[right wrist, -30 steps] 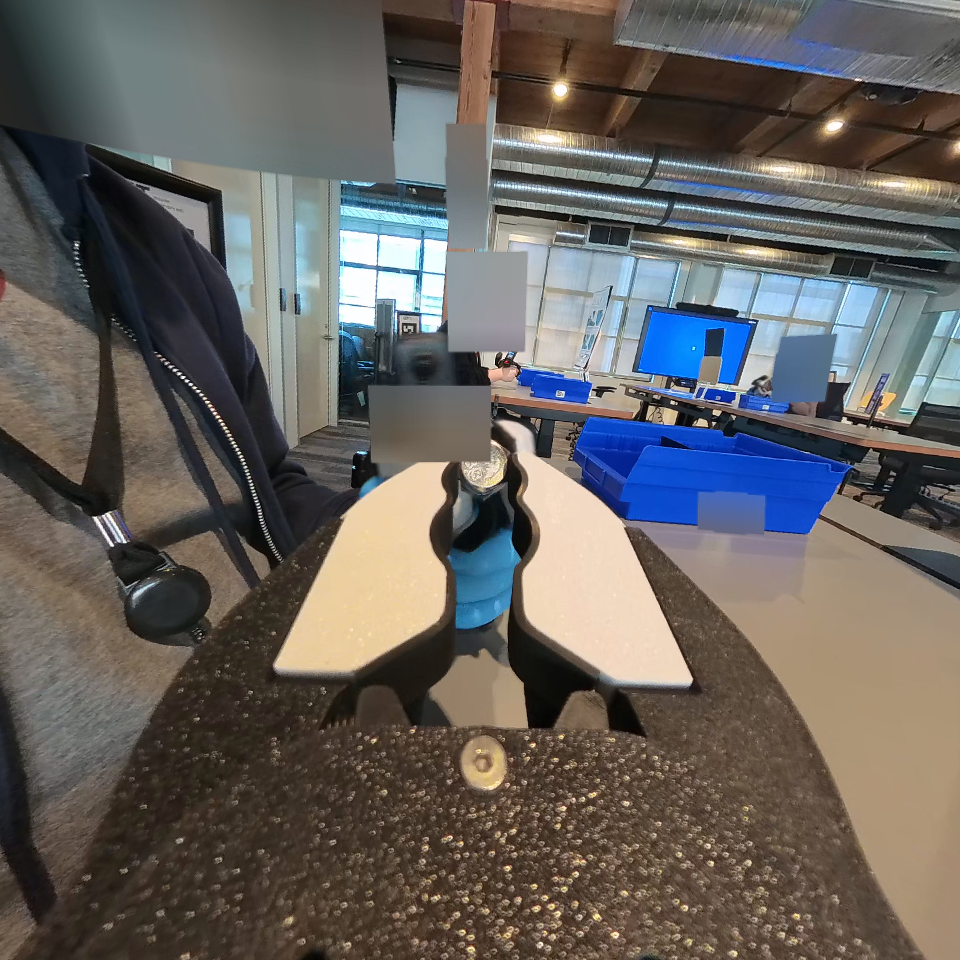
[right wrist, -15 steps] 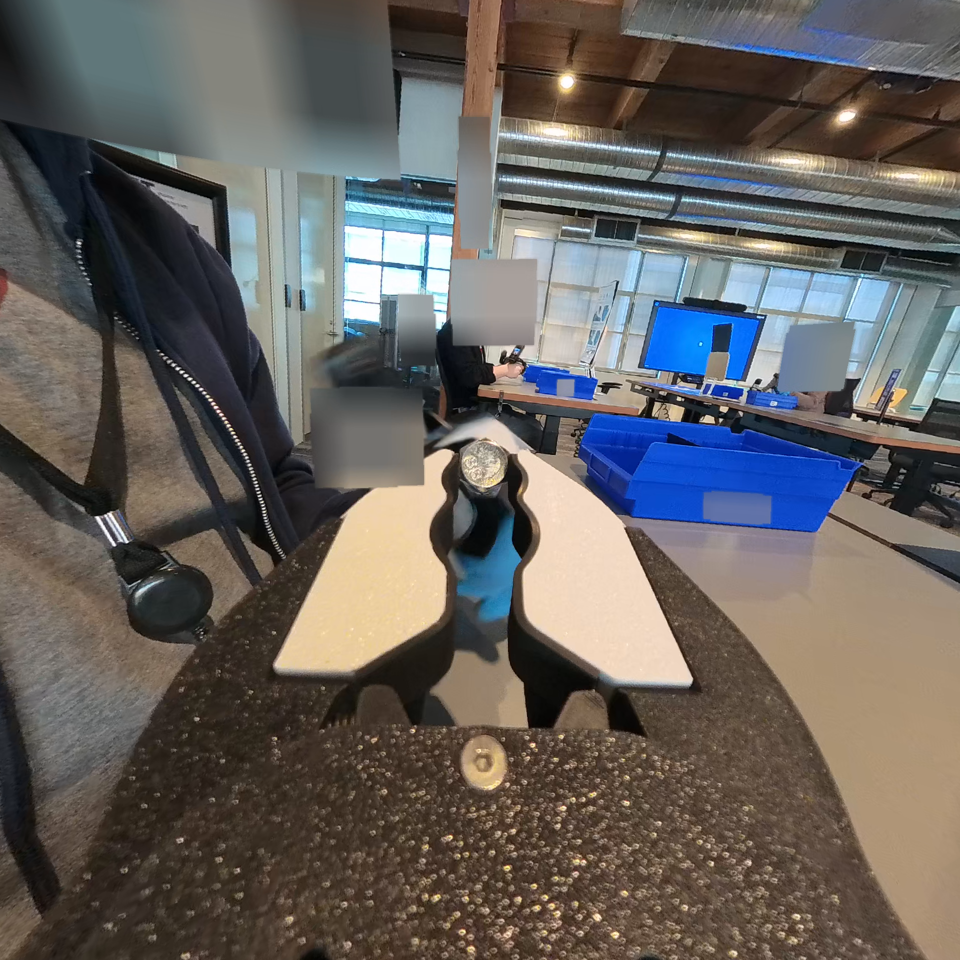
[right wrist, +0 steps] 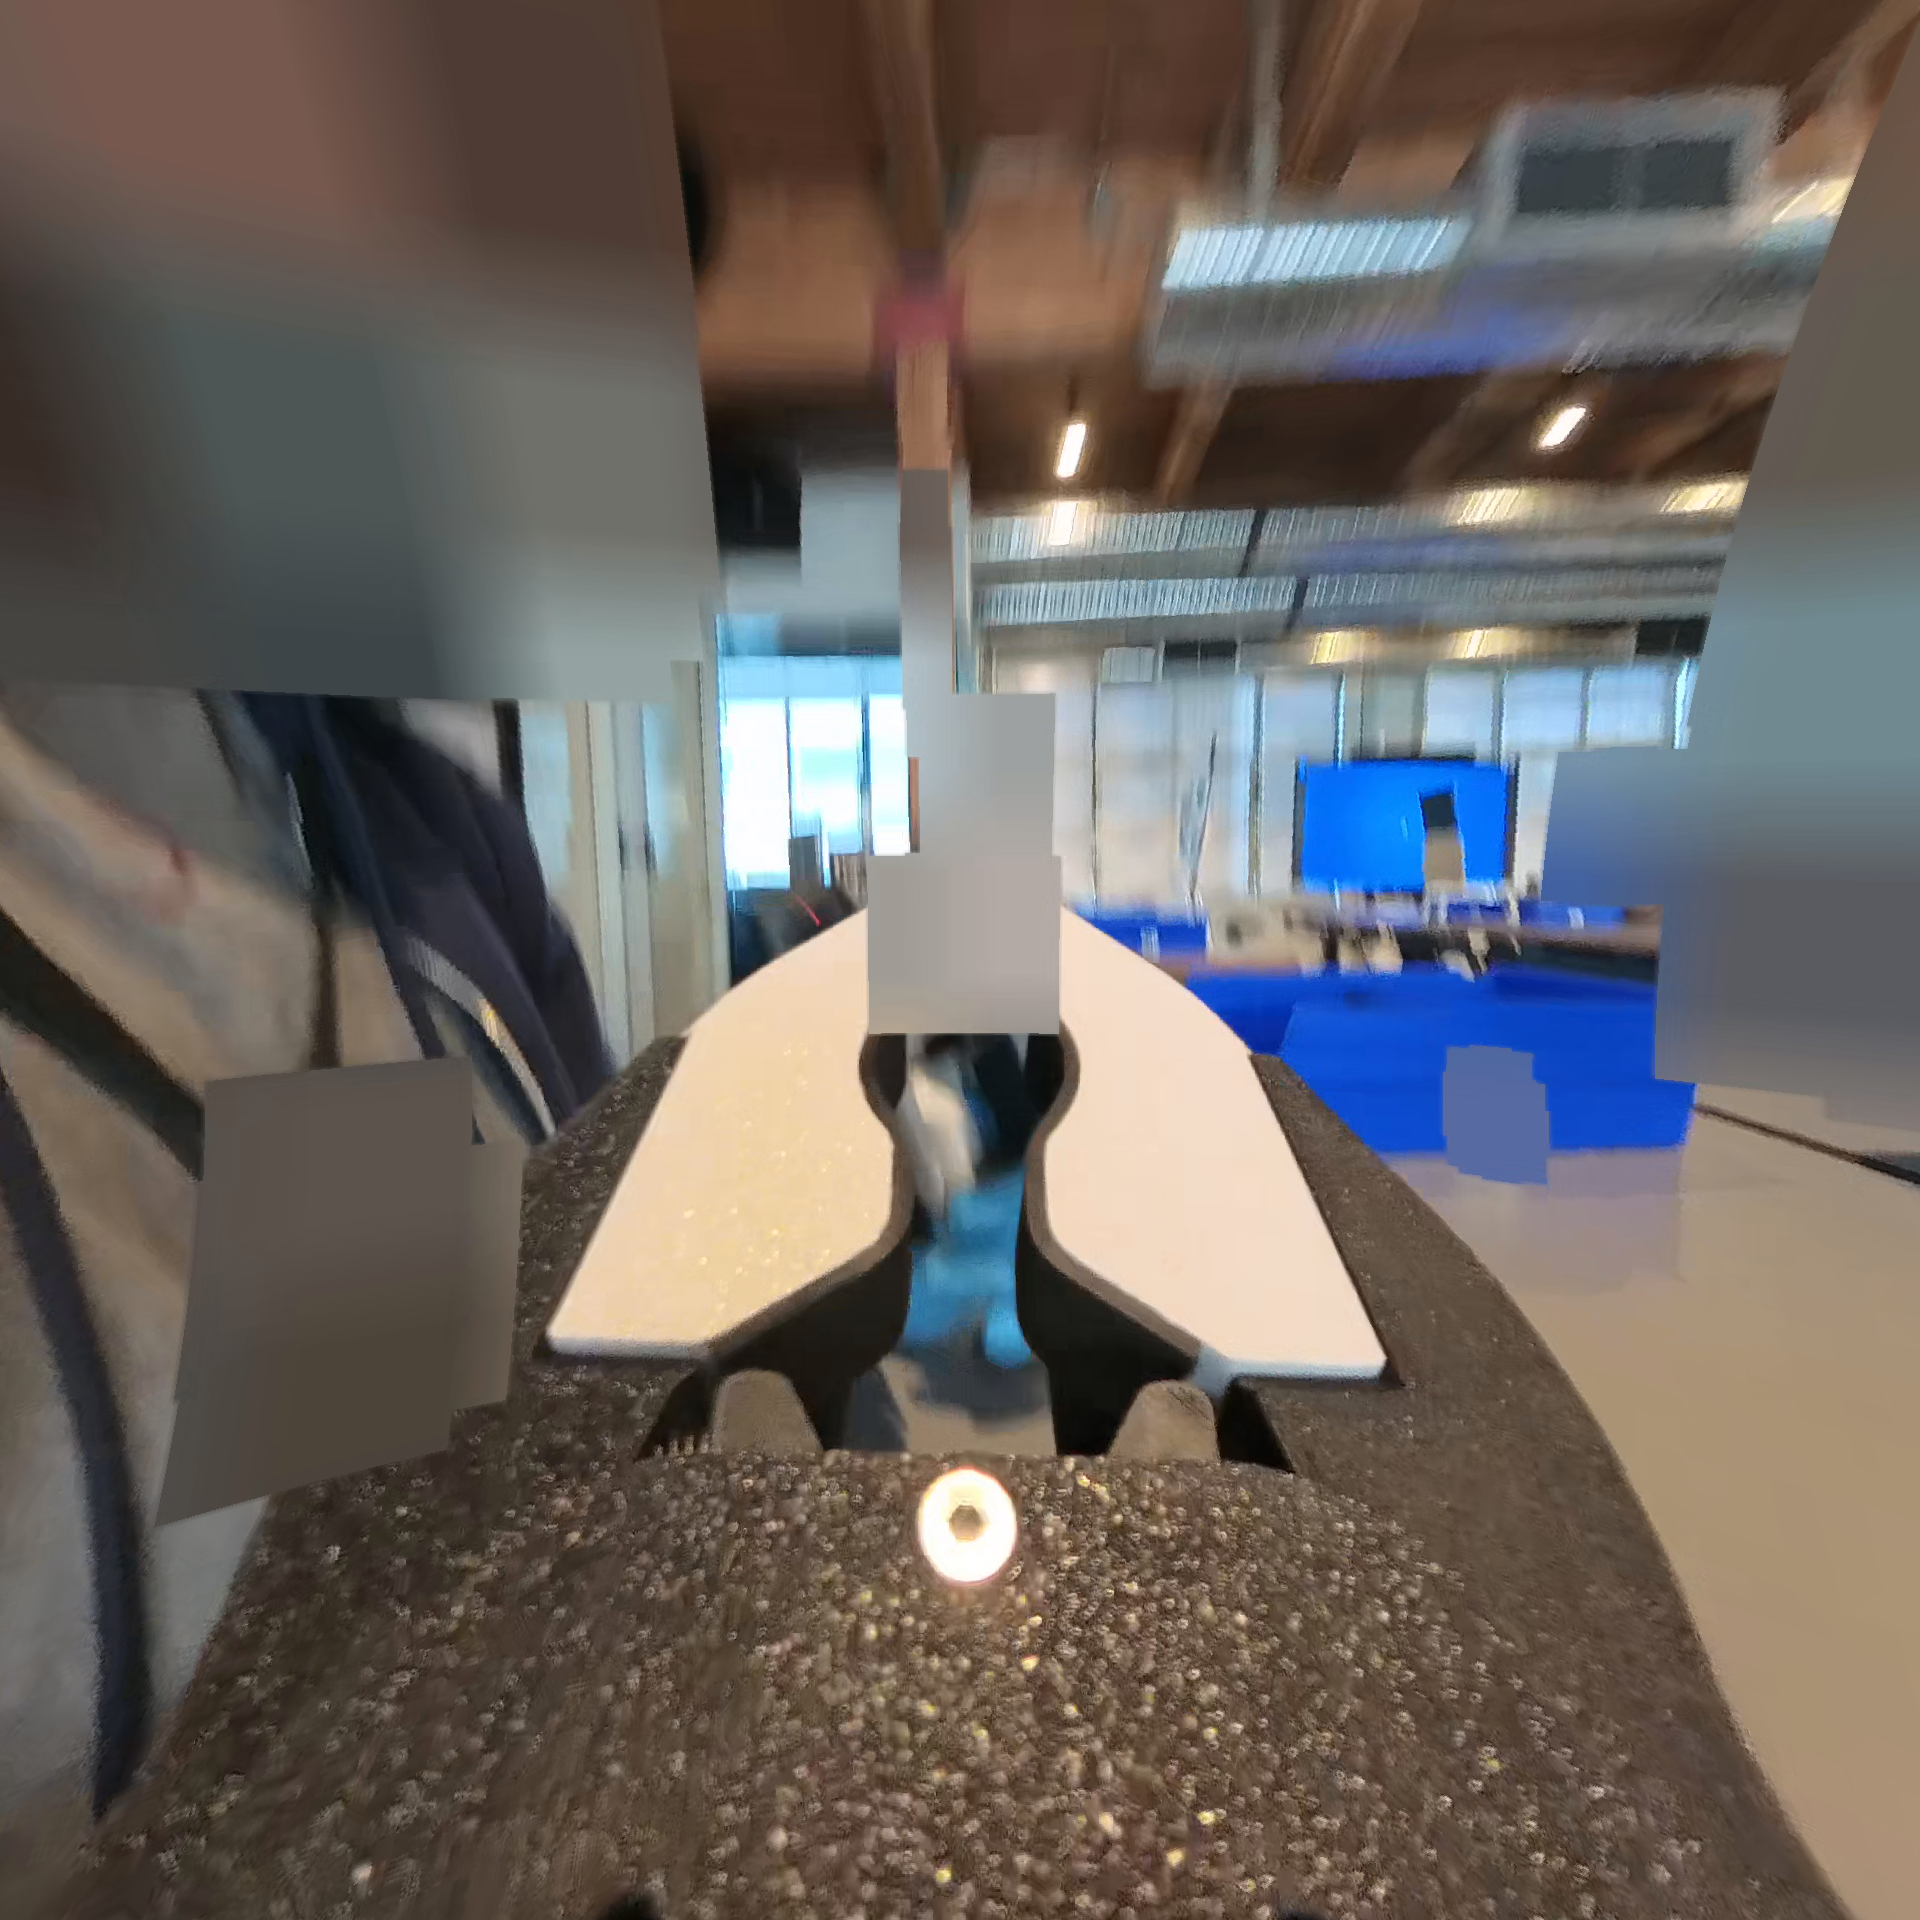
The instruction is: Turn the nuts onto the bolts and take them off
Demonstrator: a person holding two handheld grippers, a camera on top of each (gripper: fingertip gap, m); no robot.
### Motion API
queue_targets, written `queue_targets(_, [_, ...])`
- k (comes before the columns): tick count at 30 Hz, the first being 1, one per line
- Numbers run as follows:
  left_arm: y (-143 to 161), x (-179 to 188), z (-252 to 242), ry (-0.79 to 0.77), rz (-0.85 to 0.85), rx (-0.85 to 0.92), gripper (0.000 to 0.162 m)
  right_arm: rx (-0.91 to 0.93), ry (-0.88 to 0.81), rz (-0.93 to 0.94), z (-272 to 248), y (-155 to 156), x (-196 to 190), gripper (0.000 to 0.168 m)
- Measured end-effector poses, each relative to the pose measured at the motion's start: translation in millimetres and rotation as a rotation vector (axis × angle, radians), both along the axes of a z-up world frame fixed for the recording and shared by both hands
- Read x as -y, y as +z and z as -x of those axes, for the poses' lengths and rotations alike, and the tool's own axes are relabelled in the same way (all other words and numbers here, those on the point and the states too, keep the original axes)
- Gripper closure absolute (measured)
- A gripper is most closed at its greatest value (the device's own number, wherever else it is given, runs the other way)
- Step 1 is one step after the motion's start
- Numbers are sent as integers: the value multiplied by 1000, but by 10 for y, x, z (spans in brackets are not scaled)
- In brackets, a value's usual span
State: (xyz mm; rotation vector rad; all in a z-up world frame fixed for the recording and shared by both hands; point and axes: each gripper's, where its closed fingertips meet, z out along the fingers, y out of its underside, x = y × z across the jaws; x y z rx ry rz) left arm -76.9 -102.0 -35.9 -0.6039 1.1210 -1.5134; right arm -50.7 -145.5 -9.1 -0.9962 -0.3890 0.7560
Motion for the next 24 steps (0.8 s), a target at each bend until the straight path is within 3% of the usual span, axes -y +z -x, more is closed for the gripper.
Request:
queue_targets(6, [-94, 5, -74, -32, 23, -71, 132, -158, -43, -24, -309, 73, 40, 151])
queue_targets(14, [-116, 71, -75, -32, -22, -72, 134, -108, -117, -27, -310, 60, 34, 151])
queue_targets(18, [-114, 66, -81, -30, -19, -72, 135, 11, -337, 4, -638, 210, 73, 151])
queue_targets(21, [-121, 80, -96, -30, -27, -77, 135, 217, -660, 175, -1328, 560, 174, 151])
queue_targets(24, [-135, 117, -110, -29, -54, -80, 135, 461, -900, 681, -2186, 500, 195, 151])
